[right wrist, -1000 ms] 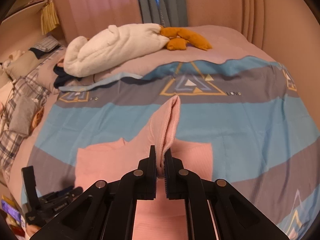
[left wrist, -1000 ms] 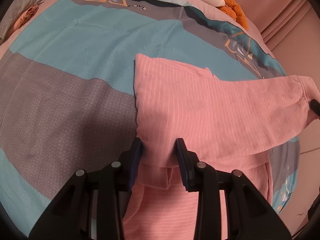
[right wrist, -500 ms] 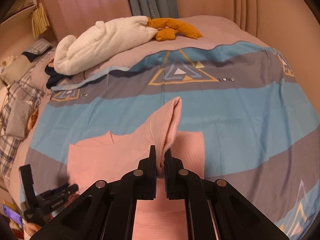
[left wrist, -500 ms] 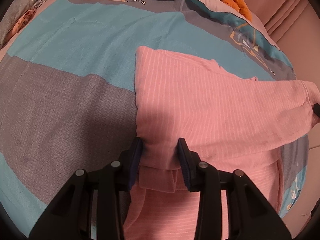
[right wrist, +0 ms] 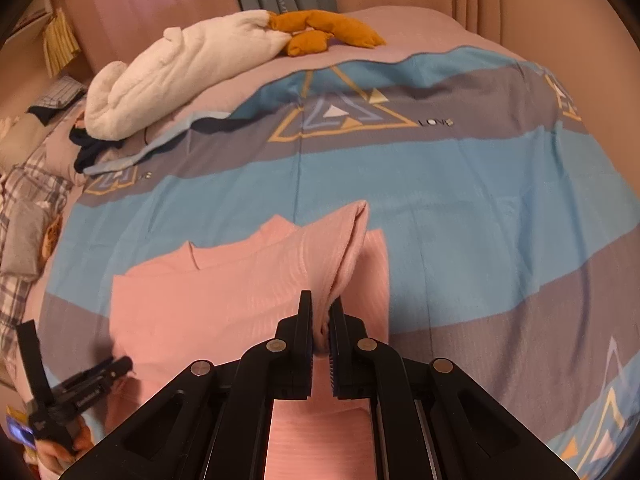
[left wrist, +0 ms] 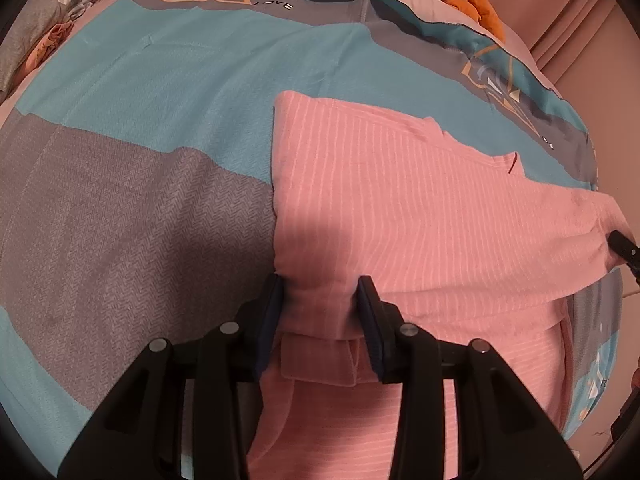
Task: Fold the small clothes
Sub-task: 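Fold the held side over the shirt body with the right gripper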
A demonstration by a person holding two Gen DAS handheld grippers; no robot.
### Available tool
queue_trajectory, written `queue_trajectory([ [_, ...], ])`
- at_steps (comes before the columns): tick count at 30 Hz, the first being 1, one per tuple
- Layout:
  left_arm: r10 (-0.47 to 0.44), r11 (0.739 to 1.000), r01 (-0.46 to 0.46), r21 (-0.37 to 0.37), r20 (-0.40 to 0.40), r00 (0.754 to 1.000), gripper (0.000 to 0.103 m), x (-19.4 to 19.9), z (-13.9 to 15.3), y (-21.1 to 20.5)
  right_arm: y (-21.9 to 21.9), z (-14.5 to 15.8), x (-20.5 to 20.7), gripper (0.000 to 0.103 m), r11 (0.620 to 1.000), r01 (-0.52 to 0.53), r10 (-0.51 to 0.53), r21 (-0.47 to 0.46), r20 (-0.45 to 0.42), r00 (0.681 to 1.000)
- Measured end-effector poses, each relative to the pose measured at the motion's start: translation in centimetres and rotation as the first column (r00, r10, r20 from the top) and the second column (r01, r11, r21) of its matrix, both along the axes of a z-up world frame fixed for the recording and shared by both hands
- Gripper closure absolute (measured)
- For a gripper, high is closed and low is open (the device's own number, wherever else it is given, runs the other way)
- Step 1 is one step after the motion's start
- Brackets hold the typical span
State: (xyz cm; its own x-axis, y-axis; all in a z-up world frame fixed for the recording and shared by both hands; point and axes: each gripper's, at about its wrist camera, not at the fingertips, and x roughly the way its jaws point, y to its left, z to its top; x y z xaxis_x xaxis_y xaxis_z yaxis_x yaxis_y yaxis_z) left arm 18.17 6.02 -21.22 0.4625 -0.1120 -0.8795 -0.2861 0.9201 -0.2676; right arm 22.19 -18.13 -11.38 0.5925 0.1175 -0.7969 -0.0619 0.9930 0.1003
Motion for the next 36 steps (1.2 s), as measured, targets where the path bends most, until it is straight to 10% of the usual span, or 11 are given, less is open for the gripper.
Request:
queue_trajectory([
  [36, 0.006, 1.0, -0.006, -0.004, -0.005, 1.0, 0.061, 0.1, -0.3, 0.2, -1.7, -3.9, 0.1, 0.096, 0.999, 0.038, -0.038, -0.001, -0.094, 0.995],
])
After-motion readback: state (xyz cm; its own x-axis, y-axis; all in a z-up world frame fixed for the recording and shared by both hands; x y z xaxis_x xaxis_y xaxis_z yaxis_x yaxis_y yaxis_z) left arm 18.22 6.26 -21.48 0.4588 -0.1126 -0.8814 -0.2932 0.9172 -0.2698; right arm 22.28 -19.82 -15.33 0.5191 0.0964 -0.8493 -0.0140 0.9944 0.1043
